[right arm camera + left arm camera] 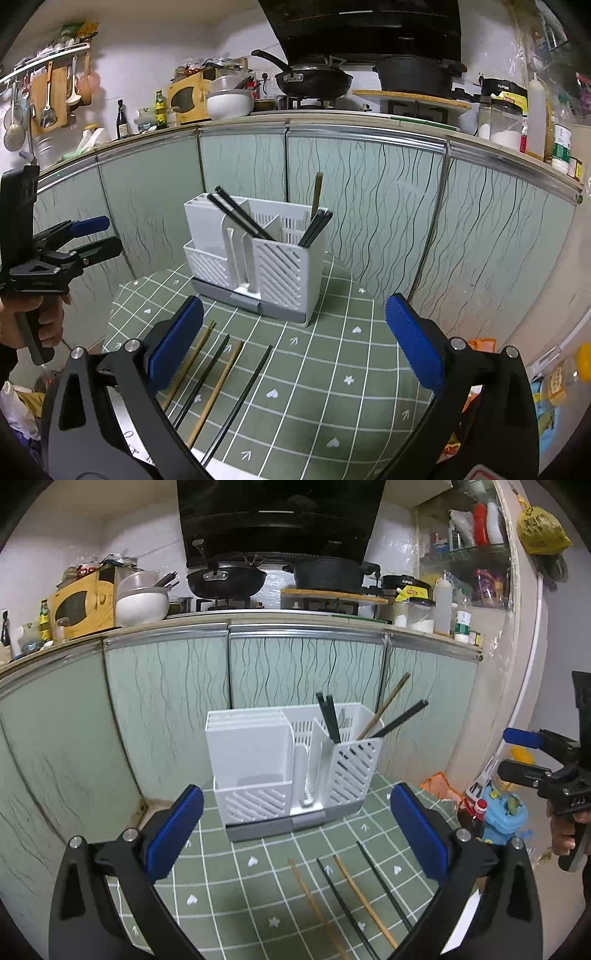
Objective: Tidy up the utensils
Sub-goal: 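Move both open tools back down to the remaining chopsticks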
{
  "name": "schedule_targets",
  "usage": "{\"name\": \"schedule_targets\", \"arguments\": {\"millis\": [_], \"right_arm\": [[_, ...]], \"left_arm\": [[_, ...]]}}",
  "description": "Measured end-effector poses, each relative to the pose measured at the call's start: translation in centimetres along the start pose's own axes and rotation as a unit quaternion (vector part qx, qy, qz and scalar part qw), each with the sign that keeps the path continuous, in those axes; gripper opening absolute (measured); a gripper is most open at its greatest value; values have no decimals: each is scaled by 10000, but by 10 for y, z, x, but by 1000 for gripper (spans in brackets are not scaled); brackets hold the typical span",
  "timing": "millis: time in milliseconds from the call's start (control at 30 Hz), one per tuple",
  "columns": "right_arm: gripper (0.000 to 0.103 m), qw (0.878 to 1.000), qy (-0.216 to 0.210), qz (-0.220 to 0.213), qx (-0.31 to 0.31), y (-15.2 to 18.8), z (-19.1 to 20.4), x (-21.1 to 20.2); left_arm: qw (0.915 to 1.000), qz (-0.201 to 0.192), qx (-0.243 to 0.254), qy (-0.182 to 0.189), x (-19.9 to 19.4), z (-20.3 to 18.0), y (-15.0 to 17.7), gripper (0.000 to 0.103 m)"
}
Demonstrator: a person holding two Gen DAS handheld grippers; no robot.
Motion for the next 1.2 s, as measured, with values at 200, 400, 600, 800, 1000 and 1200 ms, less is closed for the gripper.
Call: {"name": "schedule_targets", "arguments": {"millis": [200,400,600,800,1000,1200], "right_arm": [[95,10000,24,15,74,18,4,-8],[95,9998,64,53,160,35,6,-11],[95,9996,89,73,246,51,8,-13],[95,9996,178,95,222,65,10,-12],[95,9994,320,1,124,82,16,-17],[95,9994,275,109,157,104,21,-12]], "left_arm": [[9999,43,-52,-137,-10,-5,18,99],[9995,2,-56,-296,-21,-9,32,99],[9992,87,-55,-374,-24,-12,50,99],[9988,79,-140,-460,-27,-9,69,99],[9981,178,-204,-561,-29,-10,91,99],[9973,330,-150,-644,-28,-16,114,99]]}}
Point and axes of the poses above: each gripper's, at about its wrist camera, not at the fingertips, and x roughly the way its jaws point, z to its left, y to its underside, the point moved 6 cm from there along x, roughly the way its jaws point, and after that the axes turned 6 degrees about x, right-handed, at the moved point
